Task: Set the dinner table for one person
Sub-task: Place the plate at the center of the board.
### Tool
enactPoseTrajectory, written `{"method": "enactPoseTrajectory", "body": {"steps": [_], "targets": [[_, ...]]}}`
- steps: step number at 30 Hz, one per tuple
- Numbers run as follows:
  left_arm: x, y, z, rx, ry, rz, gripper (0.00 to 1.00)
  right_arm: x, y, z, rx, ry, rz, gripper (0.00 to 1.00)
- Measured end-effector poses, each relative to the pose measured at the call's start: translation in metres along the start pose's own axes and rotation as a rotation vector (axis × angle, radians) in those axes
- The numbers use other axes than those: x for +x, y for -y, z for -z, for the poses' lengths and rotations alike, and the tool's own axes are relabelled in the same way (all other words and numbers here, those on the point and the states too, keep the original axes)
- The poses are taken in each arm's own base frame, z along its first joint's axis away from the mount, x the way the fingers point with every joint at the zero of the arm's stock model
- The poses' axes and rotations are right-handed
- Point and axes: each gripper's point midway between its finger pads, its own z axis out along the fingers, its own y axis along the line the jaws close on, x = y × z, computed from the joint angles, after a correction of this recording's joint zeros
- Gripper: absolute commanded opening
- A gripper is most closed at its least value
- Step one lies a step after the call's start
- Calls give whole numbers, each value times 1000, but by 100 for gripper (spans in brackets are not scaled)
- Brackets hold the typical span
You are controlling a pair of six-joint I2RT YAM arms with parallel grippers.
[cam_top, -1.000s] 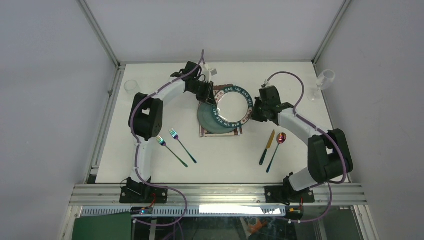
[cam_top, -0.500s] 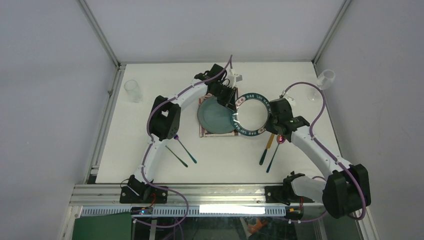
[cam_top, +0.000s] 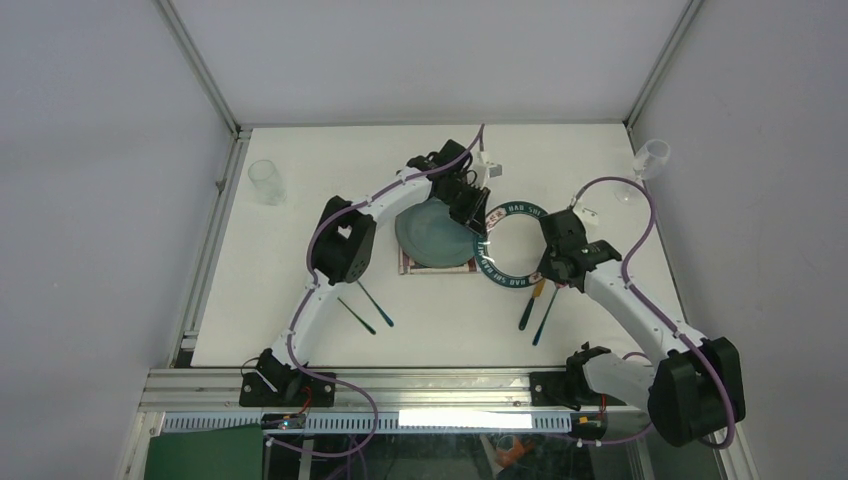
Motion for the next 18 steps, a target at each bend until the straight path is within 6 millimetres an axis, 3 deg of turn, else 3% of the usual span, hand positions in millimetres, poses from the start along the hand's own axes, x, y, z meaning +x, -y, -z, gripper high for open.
{"method": "enactPoseTrajectory", "body": {"steps": [4,9,15,18], "targets": [[-4,4,1,3,6,-13,0,3,4,-8,41,-15,23,0],[8,29,-27,66,-40,-41,0,-15,-48,-16,-121,41,16,0],[34,61,-51,156,-121,-42,0,-23,-60,-22,-155,67,3,0],[35,63,-52,160,-125,-43,0,-23,-63,-25,-159,65,3,10]]}}
